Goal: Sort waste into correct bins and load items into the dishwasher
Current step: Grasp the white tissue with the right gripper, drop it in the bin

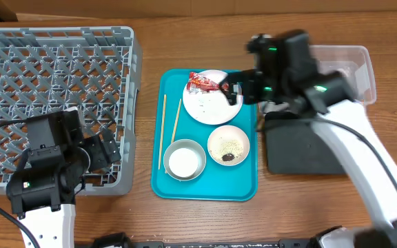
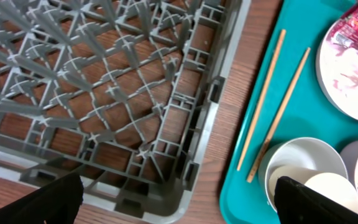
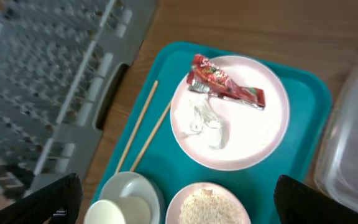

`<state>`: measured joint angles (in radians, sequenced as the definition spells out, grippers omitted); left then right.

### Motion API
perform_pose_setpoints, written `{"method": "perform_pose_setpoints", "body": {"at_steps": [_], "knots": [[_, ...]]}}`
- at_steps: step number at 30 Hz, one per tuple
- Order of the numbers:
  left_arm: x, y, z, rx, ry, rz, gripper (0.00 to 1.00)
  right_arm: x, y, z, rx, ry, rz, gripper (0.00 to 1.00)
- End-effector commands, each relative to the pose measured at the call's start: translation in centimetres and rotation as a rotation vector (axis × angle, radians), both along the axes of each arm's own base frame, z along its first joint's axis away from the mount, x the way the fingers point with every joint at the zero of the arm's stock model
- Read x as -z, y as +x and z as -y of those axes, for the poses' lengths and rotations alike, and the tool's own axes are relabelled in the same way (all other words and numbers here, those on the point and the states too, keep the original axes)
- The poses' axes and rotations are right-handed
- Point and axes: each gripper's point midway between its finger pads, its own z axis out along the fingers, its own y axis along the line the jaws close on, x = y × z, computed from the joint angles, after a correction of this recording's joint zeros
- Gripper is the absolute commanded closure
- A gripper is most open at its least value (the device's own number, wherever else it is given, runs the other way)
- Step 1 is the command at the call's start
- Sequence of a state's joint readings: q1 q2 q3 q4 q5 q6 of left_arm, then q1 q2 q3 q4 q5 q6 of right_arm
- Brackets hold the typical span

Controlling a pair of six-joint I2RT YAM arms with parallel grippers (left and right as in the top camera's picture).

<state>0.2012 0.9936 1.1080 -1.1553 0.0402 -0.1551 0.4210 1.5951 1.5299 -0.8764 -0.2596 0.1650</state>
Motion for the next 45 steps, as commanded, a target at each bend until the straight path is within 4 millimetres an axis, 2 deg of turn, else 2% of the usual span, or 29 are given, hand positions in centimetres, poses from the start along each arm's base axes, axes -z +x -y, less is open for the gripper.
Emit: {"method": "perform_pose_setpoints", "body": {"at_steps": [1,4,8,11,14,15,17,18,21,23,25,26,29,30,32,34,37,40,42,43,44,45], "knots": [[-1.0,0.5,-0.1,0.0,0.0,0.031,0.0,3.3,2.3,-0.6,0.017,-0.083,-0.009,0.0],[-1.0,0.4,-0.1,0.0,0.0,0.031,0.0,8.1,3.3,-1.4,0.021,-0.118,-0.102,0.0],[-1.0,0.5,-0.1,0.0,-0.001,0.031,0.0,13.3,3.8,-2.3,0.043,-0.142,-0.204,0.0],[-0.9,0.4,-0.1,0.0,-0.001,0.029,0.0,16.3,4.0,-3.2,0.028,-0.164,-0.233,0.03],[-0.9,0.3,0.0,0.0,-0.002,0.025,0.0,18.3,4.3,-3.9,0.04,-0.165,-0.25,0.13],[-0.9,0.3,0.0,0.0,-0.002,0.025,0.0,18.7,4.5,-4.1,0.058,-0.16,-0.256,0.19],[-0.9,0.3,0.0,0.0,-0.002,0.024,0.0,19.3,4.6,-4.2,0.107,-0.139,-0.285,0.43],[-0.9,0.3,0.0,0.0,-0.002,0.023,0.0,19.3,4.6,-4.2,0.113,-0.136,-0.29,0.54],[-0.9,0.3,0.0,0.0,-0.002,0.023,0.0,18.8,4.2,-4.8,0.094,-0.101,-0.308,0.67],[-0.9,0.3,0.0,0.0,-0.002,0.024,0.0,16.9,4.2,-5.3,0.076,-0.058,-0.31,0.73],[-0.9,0.3,0.0,0.0,-0.002,0.024,0.0,14.1,4.9,-4.8,0.089,-0.04,-0.279,0.81],[-0.9,0.3,0.0,0.0,-0.002,0.024,0.0,11.0,5.6,-4.1,0.099,-0.018,-0.233,0.85],[-0.9,0.3,0.0,0.0,-0.002,0.024,0.0,5.5,6.9,-1.5,0.17,-0.019,-0.13,0.88],[-0.9,0.3,0.0,0.0,-0.002,0.024,0.0,3.5,7.3,0.1,0.216,-0.033,-0.084,0.88],[-0.9,0.3,0.0,0.0,-0.002,0.024,0.0,1.1,7.7,4.0,0.319,-0.081,-0.026,0.88],[-0.9,0.3,0.0,0.0,-0.002,0.024,0.0,1.2,7.8,6.8,0.391,-0.136,-0.033,0.88],[-0.9,0.3,0.0,0.0,-0.002,0.023,0.0,3.5,7.3,12.1,0.55,-0.235,-0.112,0.88],[-0.9,0.3,0.0,0.0,-0.002,0.023,0.0,5.5,6.9,13.9,0.584,-0.261,-0.156,0.88],[-0.9,0.3,0.0,0.0,-0.002,0.023,0.0,6.6,6.7,14.9,0.604,-0.271,-0.175,0.67],[-0.9,0.3,0.0,0.0,-0.002,0.024,0.0,6.6,6.8,15.0,0.606,-0.268,-0.173,0.62],[-0.9,0.3,0.0,0.0,-0.002,0.024,0.0,6.1,7.3,14.6,0.595,-0.242,-0.151,0.5],[-0.9,0.3,0.0,0.0,-0.002,0.023,0.0,5.5,7.7,14.0,0.564,-0.216,-0.129,0.42]]}}
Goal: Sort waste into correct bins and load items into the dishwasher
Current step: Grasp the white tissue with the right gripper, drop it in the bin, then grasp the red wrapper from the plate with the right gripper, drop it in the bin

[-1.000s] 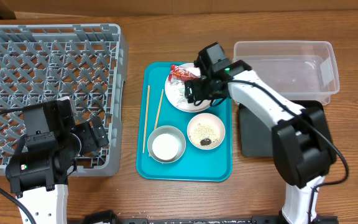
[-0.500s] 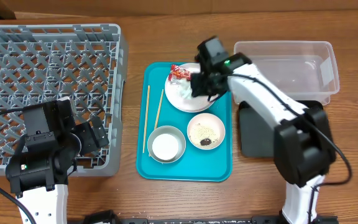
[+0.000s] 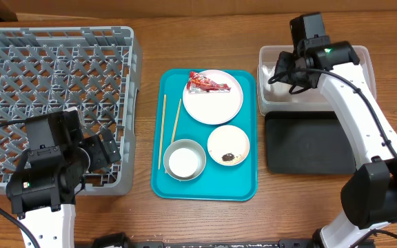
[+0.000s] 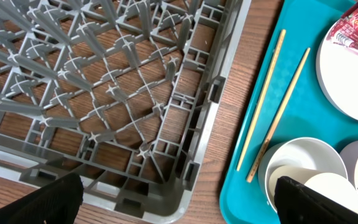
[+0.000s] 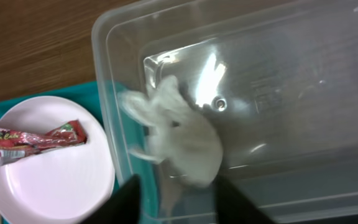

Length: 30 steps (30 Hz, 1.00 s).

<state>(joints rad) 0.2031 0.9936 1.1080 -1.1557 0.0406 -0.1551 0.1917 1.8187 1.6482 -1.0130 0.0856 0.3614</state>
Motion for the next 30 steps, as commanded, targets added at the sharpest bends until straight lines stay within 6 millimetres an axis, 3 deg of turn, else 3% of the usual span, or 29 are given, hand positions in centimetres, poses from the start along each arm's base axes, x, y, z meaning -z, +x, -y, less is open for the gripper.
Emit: {"method": "perform_pose_setpoints", "body": {"at_steps": [1,3,6,9,11,13,16,20,24,28,30], "knots": [[-0.9,0.3,0.0,0.002,-0.001,0.024,0.0,-2.6,1.6,-1.8,-0.085,0.059,0.103,0.39],[-0.9,0.3,0.0,0.002,-0.001,0.024,0.0,-4.8,2.4,-5.4,-0.261,0.128,0.184,0.31],[-0.9,0.3,0.0,0.002,-0.001,0.024,0.0,-5.9,2.5,-9.8,-0.511,0.101,0.275,0.29],[-0.9,0.3,0.0,0.002,-0.001,0.024,0.0,-4.3,1.6,-13.9,-0.758,0.005,0.293,0.28],[-0.9,0.3,0.0,0.002,-0.002,0.023,0.0,-2.8,1.1,-15.4,-0.844,-0.023,0.273,0.27],[-0.9,0.3,0.0,0.002,-0.002,0.023,0.0,0.5,0.7,-17.2,-0.902,-0.029,0.209,0.24],[-0.9,0.3,0.0,0.002,-0.001,0.024,0.0,4.3,0.4,-18.3,-0.972,-0.038,0.143,0.22],[-0.8,0.3,0.0,0.002,-0.002,0.023,0.0,9.5,1.5,-18.5,-0.985,-0.083,0.084,0.08],[-0.7,0.3,0.0,0.002,-0.005,0.015,0.0,11.6,2.9,-18.2,-0.963,-0.134,0.089,0.07],[-0.2,0.0,0.1,0.002,-0.01,-0.014,0.0,13.5,2.7,-18.2,-0.966,-0.132,0.056,0.07],[0.0,0.0,0.1,0.002,-0.013,-0.026,0.0,14.2,2.3,-18.2,-0.97,-0.128,0.034,0.15]]}}
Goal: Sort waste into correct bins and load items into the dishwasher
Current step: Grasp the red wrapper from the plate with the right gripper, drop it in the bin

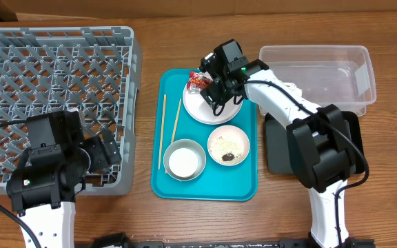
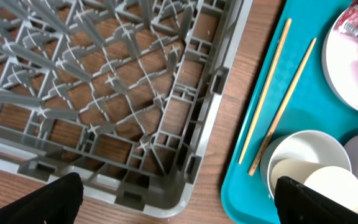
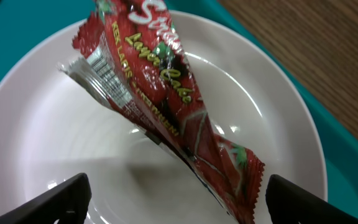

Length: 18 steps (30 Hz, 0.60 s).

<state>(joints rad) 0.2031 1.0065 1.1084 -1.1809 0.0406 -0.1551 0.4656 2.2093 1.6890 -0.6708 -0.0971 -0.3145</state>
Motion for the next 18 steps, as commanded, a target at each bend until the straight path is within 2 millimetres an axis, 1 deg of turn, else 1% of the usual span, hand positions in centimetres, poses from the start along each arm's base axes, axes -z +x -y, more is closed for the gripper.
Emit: {"method": "perform_pose_setpoints", "body": {"at_steps": [1,3,6,7,8,9,11,12,13,14,15,16,17,18], "knots": [[-0.5,0.4,0.0,0.001,-0.006,0.009,0.0,1.2,0.0,-0.2,-0.005,-0.016,-0.018,0.24],[-0.4,0.5,0.0,0.002,-0.006,0.006,0.0,1.3,-0.5,-0.2,-0.004,-0.012,-0.041,0.48],[-0.4,0.5,0.0,0.002,-0.006,0.006,0.0,1.6,-1.3,0.0,-0.006,-0.022,-0.075,0.69],[-0.4,0.5,0.0,0.002,-0.006,0.006,0.0,1.7,-1.7,0.3,0.015,-0.027,-0.101,0.84],[-0.4,0.5,0.0,0.002,-0.006,0.006,0.0,1.5,-1.9,0.4,0.027,-0.026,-0.111,0.94],[-0.4,0.5,0.0,0.002,-0.006,0.007,0.0,1.0,-2.0,0.5,0.048,-0.022,-0.12,0.96],[-0.5,0.6,-0.1,0.001,-0.005,0.009,0.0,-1.1,-1.8,0.5,0.098,0.005,-0.111,0.96],[-0.5,0.6,-0.1,0.002,-0.005,0.008,0.0,-3.6,-1.4,0.6,0.13,0.035,-0.087,0.96],[-0.5,0.6,-0.1,0.002,-0.005,0.008,0.0,-7.3,-0.7,0.9,0.184,0.08,-0.044,0.96],[-0.5,0.6,-0.1,0.001,-0.005,0.008,0.0,-11.6,-0.2,1.8,0.265,0.147,0.002,0.96],[-0.5,0.6,-0.1,0.001,-0.005,0.009,0.0,-14.5,0.2,3.2,0.355,0.207,0.027,0.96],[-0.5,0.6,-0.1,0.002,-0.004,0.008,0.0,-16.5,0.4,4.9,0.469,0.265,0.027,0.96],[-0.5,0.6,-0.1,0.001,-0.005,0.008,0.0,-17.9,0.4,8.1,0.658,0.329,-0.01,0.96],[-0.5,0.6,-0.1,0.001,-0.005,0.008,0.0,-17.9,0.3,10.9,0.824,0.365,-0.064,0.96]]}}
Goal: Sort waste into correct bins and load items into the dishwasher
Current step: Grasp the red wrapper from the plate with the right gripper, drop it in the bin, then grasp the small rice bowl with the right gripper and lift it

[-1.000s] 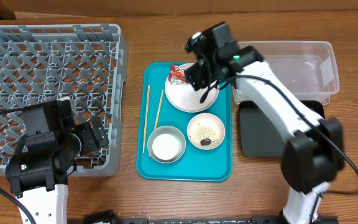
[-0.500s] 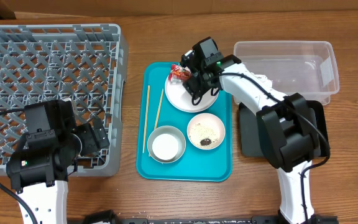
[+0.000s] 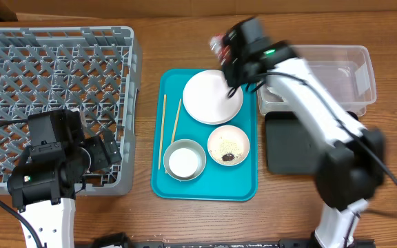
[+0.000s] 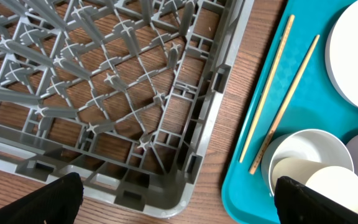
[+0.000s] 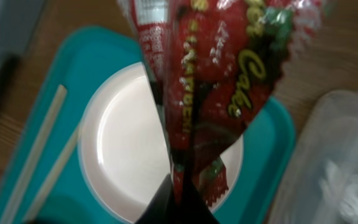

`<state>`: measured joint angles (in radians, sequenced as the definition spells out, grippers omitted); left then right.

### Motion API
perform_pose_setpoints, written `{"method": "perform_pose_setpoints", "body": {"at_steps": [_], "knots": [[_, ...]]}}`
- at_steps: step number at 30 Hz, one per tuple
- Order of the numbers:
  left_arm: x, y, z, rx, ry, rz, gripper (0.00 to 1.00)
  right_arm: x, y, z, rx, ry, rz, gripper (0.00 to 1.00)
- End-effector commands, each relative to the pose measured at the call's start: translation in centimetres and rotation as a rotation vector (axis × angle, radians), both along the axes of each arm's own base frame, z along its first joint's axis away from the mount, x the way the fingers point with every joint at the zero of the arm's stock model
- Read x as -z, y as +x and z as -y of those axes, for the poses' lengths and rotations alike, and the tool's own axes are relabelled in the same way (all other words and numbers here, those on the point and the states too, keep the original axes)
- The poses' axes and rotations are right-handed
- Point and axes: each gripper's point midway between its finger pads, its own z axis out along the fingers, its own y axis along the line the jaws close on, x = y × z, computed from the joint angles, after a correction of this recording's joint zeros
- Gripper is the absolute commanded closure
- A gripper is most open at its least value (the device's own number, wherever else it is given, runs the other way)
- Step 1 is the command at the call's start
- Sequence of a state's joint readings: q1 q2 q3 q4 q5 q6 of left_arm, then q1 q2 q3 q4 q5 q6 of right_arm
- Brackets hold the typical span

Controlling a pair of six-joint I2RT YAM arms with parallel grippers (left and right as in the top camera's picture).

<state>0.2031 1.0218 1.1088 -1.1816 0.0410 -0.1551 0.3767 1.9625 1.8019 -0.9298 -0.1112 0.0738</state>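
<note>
My right gripper (image 5: 180, 200) is shut on a red snack wrapper (image 5: 219, 81), which hangs above the bare white plate (image 5: 129, 149). In the overhead view the right gripper (image 3: 227, 49) is blurred above the far edge of the teal tray (image 3: 243, 186). The tray also carries two chopsticks (image 3: 175, 120), a bowl with a cup in it (image 3: 185, 159) and a bowl with food residue (image 3: 228, 145). Over the near right corner of the grey dish rack (image 3: 54, 76), my left gripper (image 4: 179, 202) stands open and holds nothing.
A clear plastic bin (image 3: 322, 52) stands to the right of the tray, with a white tissue (image 3: 358, 79) inside. A black bin (image 3: 302, 148) lies in front of it. Bare wood separates the rack from the tray.
My right gripper was open around the wrapper lying on the plate. Now it is shut on the wrapper and holds it raised off the plate, which is bare. The left arm has not moved.
The right gripper was open above the plate, which held a wrapper and a white tissue. Then it was over the clear bin with the tissue there. Then it was back at the plate, open round the wrapper, which it now holds in the air.
</note>
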Motion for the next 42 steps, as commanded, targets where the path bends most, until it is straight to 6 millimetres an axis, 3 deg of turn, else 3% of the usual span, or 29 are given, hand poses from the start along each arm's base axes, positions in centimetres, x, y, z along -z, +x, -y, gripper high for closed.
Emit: {"method": "perform_pose_setpoints", "body": {"at_steps": [1,4,5,9,10,11,12,13,14,18,19,21,22,25,28,30,34,37,42], "knots": [[-0.8,0.4,0.0,0.001,-0.001,0.024,0.0,-4.1,0.5,7.9,0.517,0.198,-0.092,0.96],[-0.8,0.5,0.0,0.001,-0.001,0.024,0.0,-1.2,-1.2,13.9,0.849,0.24,-0.265,0.96],[-0.8,0.5,0.0,0.001,-0.001,0.024,0.0,-0.5,-1.6,14.8,0.888,0.238,-0.292,0.96],[-0.8,0.5,-0.1,0.001,-0.001,0.026,0.0,2.2,-2.6,16.2,0.926,0.219,-0.348,0.94],[-0.8,0.6,-0.1,0.001,0.0,0.03,0.0,2.5,-2.5,16.2,0.922,0.22,-0.343,0.78],[-0.9,0.6,-0.1,0.001,0.0,0.031,0.0,2.4,-2.2,16.1,0.902,0.223,-0.329,0.71],[-0.9,0.6,-0.1,0.001,0.0,0.03,0.0,2.0,-2.1,15.9,0.863,0.222,-0.318,0.64],[-0.8,0.6,-0.1,0.001,0.0,0.029,0.0,0.8,-1.6,15.4,0.766,0.224,-0.279,0.48],[-0.8,0.6,-0.1,0.001,0.0,0.03,0.0,-0.3,-1.4,15.3,0.726,0.22,-0.243,0.43],[-0.9,0.6,-0.1,0.001,0.0,0.03,0.0,-5.1,-2.5,15.4,0.642,0.221,-0.125,0.41],[-0.9,0.6,-0.1,0.001,0.0,0.03,0.0,-7.2,-4.0,15.4,0.607,0.213,-0.089,0.4],[-0.8,0.5,-0.1,0.001,0.0,0.029,0.0,-9.0,-7.3,15.4,0.57,0.188,-0.089,0.4],[-0.9,0.6,-0.1,0.001,0.0,0.03,0.0,-9.4,-9.4,14.8,0.53,0.176,-0.085,0.4],[-0.9,0.6,-0.1,0.001,0.0,0.032,0.0,-9.3,-12.3,12.6,0.425,0.16,-0.065,0.4],[-0.9,0.6,-0.1,0.001,0.0,0.031,0.0,-8.2,-14.9,9.0,0.232,0.122,-0.041,0.39],[-0.9,0.6,-0.1,0.001,-0.001,0.031,0.0,-6.2,-17.0,5.2,0.064,0.088,-0.057,0.38],[-0.9,0.6,-0.1,0.001,-0.001,0.03,0.0,-2.4,-19.0,0.6,-0.088,0.057,-0.114,0.4],[-0.9,0.6,0.0,0.002,-0.001,0.03,0.0,1.2,-20.0,-2.0,-0.166,0.007,-0.153,0.47],[-0.8,0.6,-0.1,0.001,-0.001,0.029,0.0,6.2,-20.8,-3.8,-0.211,-0.089,-0.236,0.59]]}}
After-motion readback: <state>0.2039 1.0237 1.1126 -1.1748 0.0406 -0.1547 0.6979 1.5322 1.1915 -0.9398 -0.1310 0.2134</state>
